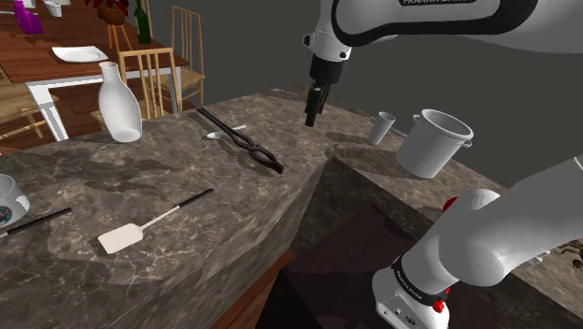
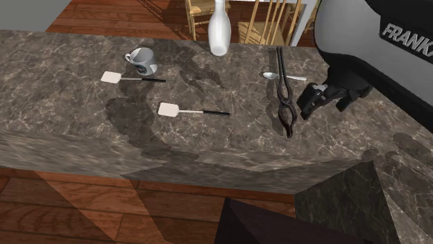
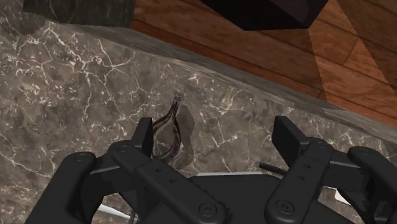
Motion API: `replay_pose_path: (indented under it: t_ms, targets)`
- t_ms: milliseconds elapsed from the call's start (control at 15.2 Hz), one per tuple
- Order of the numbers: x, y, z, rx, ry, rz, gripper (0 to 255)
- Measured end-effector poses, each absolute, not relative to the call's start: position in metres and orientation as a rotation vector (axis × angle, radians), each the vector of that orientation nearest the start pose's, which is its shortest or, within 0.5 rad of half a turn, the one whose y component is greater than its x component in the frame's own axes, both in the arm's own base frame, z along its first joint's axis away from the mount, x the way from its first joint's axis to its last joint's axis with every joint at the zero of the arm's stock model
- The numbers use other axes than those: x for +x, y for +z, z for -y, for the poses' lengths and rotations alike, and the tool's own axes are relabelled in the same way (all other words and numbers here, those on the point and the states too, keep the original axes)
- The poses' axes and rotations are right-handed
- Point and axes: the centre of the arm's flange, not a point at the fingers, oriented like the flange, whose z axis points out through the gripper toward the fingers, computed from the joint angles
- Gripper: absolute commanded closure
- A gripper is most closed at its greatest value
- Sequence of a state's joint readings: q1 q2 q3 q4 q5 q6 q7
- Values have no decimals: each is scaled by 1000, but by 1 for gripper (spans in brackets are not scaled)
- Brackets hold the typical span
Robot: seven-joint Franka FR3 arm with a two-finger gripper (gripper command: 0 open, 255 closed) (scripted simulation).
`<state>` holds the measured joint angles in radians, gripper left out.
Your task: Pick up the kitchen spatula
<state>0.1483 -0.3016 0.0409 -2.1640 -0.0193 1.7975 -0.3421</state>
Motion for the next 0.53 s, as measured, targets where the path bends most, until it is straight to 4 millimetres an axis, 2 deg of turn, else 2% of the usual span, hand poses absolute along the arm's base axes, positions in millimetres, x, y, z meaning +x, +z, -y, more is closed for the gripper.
replay_pose_path:
  t_ms: [198, 528]
  targets:
    - [473, 498, -106, -3010, 105, 988, 0]
    - [507, 468, -154, -2921, 101, 1240, 0]
